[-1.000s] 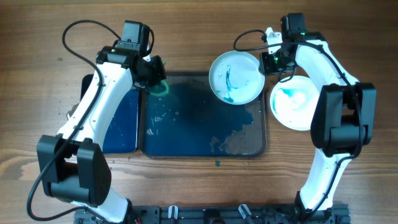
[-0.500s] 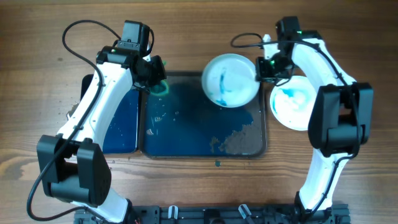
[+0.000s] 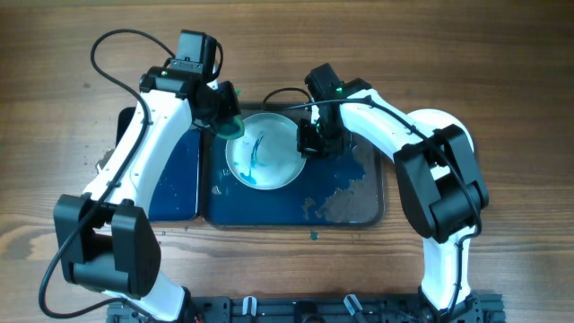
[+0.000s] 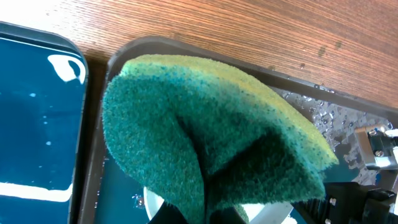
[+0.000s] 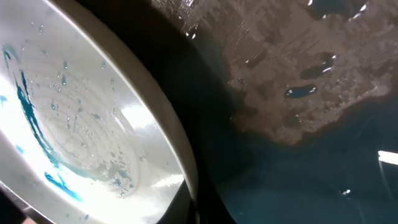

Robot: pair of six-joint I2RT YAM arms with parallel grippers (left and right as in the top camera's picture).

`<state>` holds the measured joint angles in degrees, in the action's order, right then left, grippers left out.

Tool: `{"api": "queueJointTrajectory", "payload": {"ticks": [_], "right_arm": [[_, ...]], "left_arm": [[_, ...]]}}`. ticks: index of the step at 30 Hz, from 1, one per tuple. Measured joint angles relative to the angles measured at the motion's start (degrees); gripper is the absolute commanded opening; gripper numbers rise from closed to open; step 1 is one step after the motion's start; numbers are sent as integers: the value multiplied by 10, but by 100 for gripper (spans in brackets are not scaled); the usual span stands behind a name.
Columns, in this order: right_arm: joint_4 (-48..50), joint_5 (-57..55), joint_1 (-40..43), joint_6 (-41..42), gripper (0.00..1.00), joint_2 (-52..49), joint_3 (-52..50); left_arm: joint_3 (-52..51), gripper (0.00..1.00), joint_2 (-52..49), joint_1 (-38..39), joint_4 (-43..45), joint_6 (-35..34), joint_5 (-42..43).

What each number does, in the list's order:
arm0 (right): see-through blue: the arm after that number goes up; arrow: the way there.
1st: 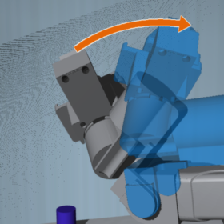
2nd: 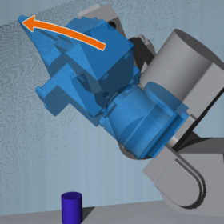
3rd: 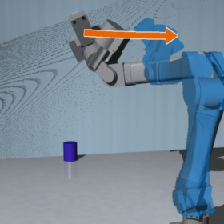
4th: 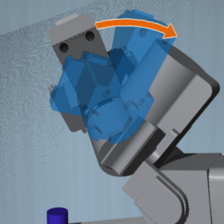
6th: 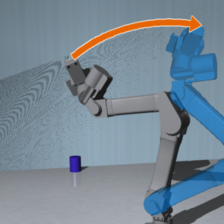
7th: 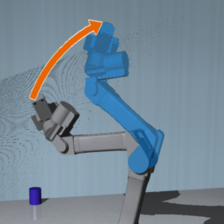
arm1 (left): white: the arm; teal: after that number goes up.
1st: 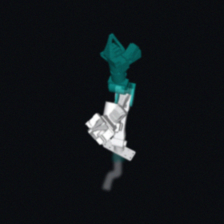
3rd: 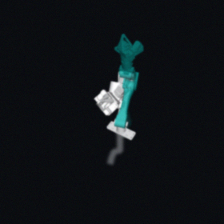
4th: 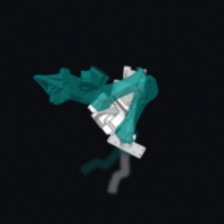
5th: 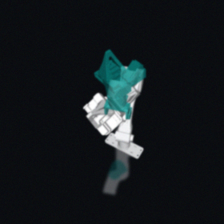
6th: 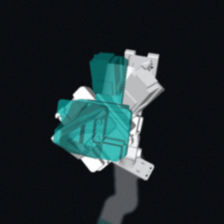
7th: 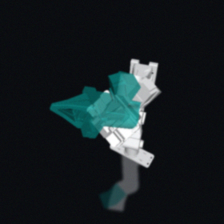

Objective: Clean dirty plates on tray and stack at the side
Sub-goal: 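Scrub the third plate with the sponge in the left gripper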

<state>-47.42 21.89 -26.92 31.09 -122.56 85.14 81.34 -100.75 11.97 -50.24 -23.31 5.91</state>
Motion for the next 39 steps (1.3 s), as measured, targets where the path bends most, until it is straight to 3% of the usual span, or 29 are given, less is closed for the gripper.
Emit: {"api": "queueJointTrajectory", "payload": {"ticks": [7, 16, 21, 26, 32, 35, 39], "right_arm": [[6, 5, 0, 9, 4, 0, -2], [6, 6, 0, 9, 4, 0, -3], [7, 6, 0, 8, 4, 0, -3], [8, 7, 0, 8, 4, 0, -3], [13, 7, 0, 8, 4, 0, -3], [16, 9, 0, 8, 4, 0, -3], [16, 14, -5, 1, 4, 0, -4]], "left_arm": [[-88, 4, -42, 31, 102, 37, 0], [-87, 4, -120, 63, 113, 120, 3], [-89, 4, -133, 101, 140, 203, 150], [-94, 4, -138, 113, 240, 217, 187], [-94, 4, -139, 116, 278, 139, -38], [-83, 4, -137, 118, 210, 78, -150], [-74, 4, -132, 118, 99, 29, -199]]}}
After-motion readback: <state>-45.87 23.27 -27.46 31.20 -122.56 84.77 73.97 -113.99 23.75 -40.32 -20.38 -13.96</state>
